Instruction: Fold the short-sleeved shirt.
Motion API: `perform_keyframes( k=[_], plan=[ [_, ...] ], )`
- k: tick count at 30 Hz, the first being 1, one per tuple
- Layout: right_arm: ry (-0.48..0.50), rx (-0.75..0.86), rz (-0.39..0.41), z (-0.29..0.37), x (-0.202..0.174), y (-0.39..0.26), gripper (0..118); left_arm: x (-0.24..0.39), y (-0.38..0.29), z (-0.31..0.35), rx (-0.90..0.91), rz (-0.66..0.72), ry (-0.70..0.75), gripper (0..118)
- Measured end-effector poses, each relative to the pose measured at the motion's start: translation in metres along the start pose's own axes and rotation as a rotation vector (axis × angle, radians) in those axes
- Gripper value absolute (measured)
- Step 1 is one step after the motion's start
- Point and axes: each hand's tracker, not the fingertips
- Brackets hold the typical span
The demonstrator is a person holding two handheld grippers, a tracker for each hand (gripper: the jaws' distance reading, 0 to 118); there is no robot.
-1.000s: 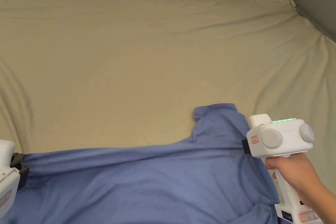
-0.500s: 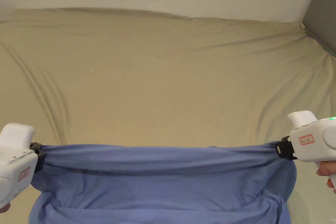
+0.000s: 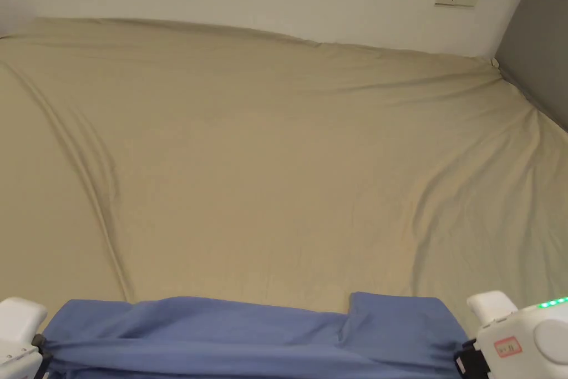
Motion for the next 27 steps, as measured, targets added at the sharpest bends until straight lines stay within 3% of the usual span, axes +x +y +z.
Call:
perform_keyframes(
  k=[11, 18, 19, 20, 21, 22, 23, 24, 25, 27],
  plan=[
    [-0.031, -0.138, 0.023, -0.074, 0.002, -0.011, 0, 0.024, -0.01, -0.032, -0.176, -0.118, -0.068, 2],
    [-0.056, -0.151, 0.04, -0.082, 0.001, -0.008, 4, 0.02, -0.011, -0.042, -0.171, -0.143, -0.065, 2],
    [-0.052, -0.146, 0.024, -0.078, 0.004, -0.007, 11, 0.015, -0.01, -0.041, -0.175, -0.086, -0.089, 3],
    [-0.049, -0.136, 0.009, -0.073, 0.006, -0.006, 28, 0.011, -0.007, -0.038, -0.178, -0.057, -0.098, 7],
    [-0.077, -0.079, -0.009, -0.065, 0.007, -0.004, 57, 0.007, -0.004, -0.033, -0.172, -0.042, -0.101, 15],
    [-0.111, -0.014, -0.016, -0.051, 0.005, -0.003, 98, 0.002, -0.005, -0.031, -0.131, -0.032, -0.079, 41],
    [-0.13, 0.037, -0.027, -0.04, 0.005, 0.0, 112, 0.002, -0.003, -0.023, -0.083, -0.023, -0.048, 66],
    [-0.137, 0.128, -0.045, -0.023, 0.004, 0.005, 114, 0.001, 0.003, -0.011, -0.011, 0.006, -0.03, 87],
    [-0.142, 0.232, -0.065, -0.004, 0.001, 0.009, 111, 0.0, 0.009, 0.0, 0.045, 0.046, -0.034, 98],
    [-0.15, 0.401, -0.097, 0.03, -0.008, 0.017, 110, 0.004, 0.025, 0.03, 0.21, 0.161, -0.028, 98]
  ],
)
